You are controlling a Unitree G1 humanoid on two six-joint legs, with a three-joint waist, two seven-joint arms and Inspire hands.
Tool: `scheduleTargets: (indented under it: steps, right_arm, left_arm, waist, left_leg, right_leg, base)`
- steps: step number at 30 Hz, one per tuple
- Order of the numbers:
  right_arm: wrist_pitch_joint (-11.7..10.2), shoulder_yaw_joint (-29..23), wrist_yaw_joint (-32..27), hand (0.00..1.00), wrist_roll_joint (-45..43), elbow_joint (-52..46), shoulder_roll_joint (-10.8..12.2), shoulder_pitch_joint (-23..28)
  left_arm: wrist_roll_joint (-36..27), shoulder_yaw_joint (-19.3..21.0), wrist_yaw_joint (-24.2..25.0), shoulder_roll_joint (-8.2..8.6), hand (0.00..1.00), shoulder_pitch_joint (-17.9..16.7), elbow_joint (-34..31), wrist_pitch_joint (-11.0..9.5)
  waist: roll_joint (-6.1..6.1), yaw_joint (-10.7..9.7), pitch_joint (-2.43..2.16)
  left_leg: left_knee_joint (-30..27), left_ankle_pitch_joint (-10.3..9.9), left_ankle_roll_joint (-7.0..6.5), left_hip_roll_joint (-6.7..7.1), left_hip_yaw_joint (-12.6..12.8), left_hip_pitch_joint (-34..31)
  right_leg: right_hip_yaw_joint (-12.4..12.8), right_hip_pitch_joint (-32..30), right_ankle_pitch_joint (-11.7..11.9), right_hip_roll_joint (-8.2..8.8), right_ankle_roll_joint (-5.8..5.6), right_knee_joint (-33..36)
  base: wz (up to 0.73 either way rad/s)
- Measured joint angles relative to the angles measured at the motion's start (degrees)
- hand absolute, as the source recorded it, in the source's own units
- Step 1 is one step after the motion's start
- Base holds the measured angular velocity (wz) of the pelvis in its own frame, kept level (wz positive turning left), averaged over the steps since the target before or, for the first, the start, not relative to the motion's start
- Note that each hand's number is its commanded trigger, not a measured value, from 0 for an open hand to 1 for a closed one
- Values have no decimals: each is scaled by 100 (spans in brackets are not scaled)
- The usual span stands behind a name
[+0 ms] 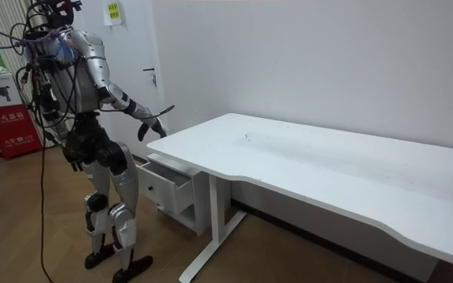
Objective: Put apple and close drawer
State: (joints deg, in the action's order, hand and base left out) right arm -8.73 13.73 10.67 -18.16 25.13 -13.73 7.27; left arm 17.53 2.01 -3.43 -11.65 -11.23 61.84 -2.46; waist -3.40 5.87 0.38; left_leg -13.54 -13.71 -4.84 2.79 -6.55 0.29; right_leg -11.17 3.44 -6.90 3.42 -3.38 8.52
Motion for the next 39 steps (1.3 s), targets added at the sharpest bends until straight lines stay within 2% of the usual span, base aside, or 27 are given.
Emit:
scheduleTargets:
  steps: [2, 7, 10, 11, 13, 15, 16, 17, 18, 19, 20, 21, 22, 23, 24, 25, 26, 28, 29, 31, 33, 36, 39]
  right_arm:
    - [1, -103, -32, 0, 36, 300, 39, 49]
    - [-69, -298, -279, 0, 37, 1477, 107, 96]
    - [-42, -658, -442, 0, 173, 2233, 151, 222]
    - [-46, -852, -504, 0, 320, 2583, 184, 232]
    - [-33, -1094, -645, 0, 622, 3045, 186, 250]
    - [4, -1356, -830, 0, 864, 3489, 180, 269]
    - [18, -1553, -955, 0, 860, 3786, 138, 273]
    - [96, -1694, -1079, 0, 741, 4014, 70, 283]
    - [139, -1768, -1139, 0, 675, 4121, 61, 287]
    - [239, -1814, -1237, 0, 626, 4352, 42, 304]
    - [378, -1945, -1285, 0, 618, 4499, 39, 338]
    - [438, -1995, -1310, 0, 618, 4550, 24, 359]
    - [498, -2047, -1316, 0, 635, 4678, -20, 363]
    - [505, -2066, -1303, 0, 644, 4732, 7, 337]
    - [498, -2056, -1299, 0, 650, 4739, 21, 336]
    - [475, -2008, -1303, 0, 712, 4807, 22, 379]
    - [445, -1952, -1304, 0, 847, 4883, 37, 415]
    - [456, -1820, -1311, 0, 1060, 4906, 66, 571]
    - [469, -1718, -1359, 0, 1144, 4906, 63, 650]
    - [497, -1543, -1431, 0, 1236, 4905, 63, 670]
    - [506, -1446, -1544, 0, 1378, 4906, 53, 642]
    - [514, -1451, -1628, 0, 1413, 4906, 19, 566]
    - [587, -1448, -1624, 0, 1516, 4905, 13, 456]
  left_arm:
    - [0, 0, -17, 8, 0, -50, 1, -6]
    - [13, 0, -113, 29, 0, -190, 14, -6]
    - [7, 28, -139, 61, 0, -268, 78, 14]
    - [10, 62, -144, 76, 0, -264, 140, 63]
    - [14, 154, -144, 104, 0, -243, 254, 95]
    - [9, 270, -144, 156, 0, -210, 364, 117]
    - [15, 354, -138, 215, 0, -51, 486, 128]
    - [8, 357, -117, 254, 0, -4, 518, 125]
    - [8, 358, -104, 247, 0, 27, 520, 122]
    - [16, 386, -93, 201, 0, 58, 531, 123]
    - [13, 470, -86, 172, 0, 63, 535, 131]
    - [18, 478, -82, 163, 0, 64, 542, 134]
    - [20, 480, -68, 143, 0, 112, 587, 137]
    - [8, 462, -61, 28, 0, 231, 673, 140]
    - [-13, 459, -60, -23, 0, 299, 752, 164]
    - [-59, 450, -55, -64, 0, 430, 822, 276]
    - [-161, 375, -50, -113, 0, 493, 819, 373]
    - [-299, 234, -58, -201, 0, 548, 840, 540]
    - [-329, 224, -60, -201, 0, 558, 851, 662]
    - [-301, 218, -63, -196, 0, 581, 844, 794]
    - [-292, 163, -81, -180, 0, 539, 855, 876]
    - [-290, 148, -95, -122, 0, 401, 856, 926]
    - [-328, 148, -97, -84, 0, 245, 840, 953]
  waist:
    - [12, -54, -19]
    - [31, -127, -12]
    - [66, -157, -8]
    - [68, -228, -12]
    - [103, -251, -7]
    - [148, -317, 7]
    - [189, -430, -1]
    - [280, -478, -16]
    - [317, -495, -16]
    - [307, -531, -13]
    - [393, -535, -45]
    - [495, -549, -37]
    - [652, -586, -46]
    - [730, -586, -23]
    - [725, -591, -6]
    - [842, -664, -1]
    - [962, -779, -6]
    - [991, -919, 13]
    - [1017, -975, 26]
    - [1002, -1018, 29]
    - [985, -1033, 33]
    - [969, -1043, 32]
    - [967, -1055, 29]
  left_leg:
    - [6, 0, 0, 0, -6, 43]
    - [6, -2, -3, 5, -6, 130]
    - [39, -10, -13, 14, -1, 133]
    - [26, -9, -13, 22, 6, 131]
    - [-10, -25, -35, 38, 95, 130]
    - [-123, -100, -64, 60, 419, 86]
    - [-322, -206, -97, 62, 673, 6]
    - [-491, -279, -154, 56, 883, -84]
    - [-535, -293, -179, 56, 935, -93]
    - [-644, -335, -251, 126, 1095, -88]
    - [-818, -383, -329, 128, 1190, -84]
    - [-899, -418, -376, 101, 1232, -98]
    - [-1084, -459, -445, 18, 1267, -203]
    - [-1266, -510, -519, -1, 1316, -406]
    - [-1383, -525, -544, -15, 1342, -512]
    - [-1527, -536, -564, -131, 1339, -682]
    - [-1559, -532, -558, -273, 1300, -778]
    - [-1584, -522, -539, -382, 1221, -762]
    - [-1628, -530, -546, -448, 1210, -749]
    - [-1709, -584, -594, -527, 1176, -740]
    - [-1830, -615, -613, -535, 1105, -784]
    - [-2071, -677, -638, -450, 1092, -925]
    - [-2122, -697, -649, -284, 1093, -974]
  right_leg:
    - [-1, 63, 0, 2, 0, 1]
    - [-1, 147, -2, 8, -3, -1]
    - [-1, 171, -8, 21, -13, 1]
    - [-19, 171, -25, 37, -31, 17]
    - [-12, 145, -93, 73, -38, 114]
    - [-101, 12, -280, 179, -60, 479]
    - [-173, -244, -460, 297, -88, 1077]
    - [-146, -738, -519, 469, -85, 2092]
    - [-91, -1007, -479, 575, -61, 2636]
    - [95, -1554, -229, 767, -29, 3576]
    - [336, -2105, 386, 829, 1, 4424]
    - [390, -2356, 841, 835, -38, 4732]
    - [510, -2922, 1862, 807, 24, 5300]
    - [663, -3708, 1824, 724, 83, 6326]
    - [640, -4145, 1520, 703, 78, 7084]
    - [458, -4942, 953, 598, 153, 8353]
    - [151, -5607, 541, 507, 223, 9209]
    - [-113, -6419, 164, 473, 259, 9980]
    - [-181, -6807, 17, 462, 242, 10220]
    - [-212, -7164, -59, 459, 243, 10327]
    - [-168, -7216, -60, 471, 239, 10340]
    - [48, -6905, -65, 545, 215, 10334]
    - [275, -6050, -70, 744, 169, 9931]
  base:
    - [9]
    - [3]
    - [7]
    - [4]
    - [0]
    - [10]
    - [29]
    - [28]
    - [15]
    - [-4]
    - [-14]
    - [-36]
    - [-56]
    - [-60]
    - [-54]
    - [-24]
    - [-13]
    - [0]
    - [0]
    - [6]
    - [14]
    - [15]
    - [7]
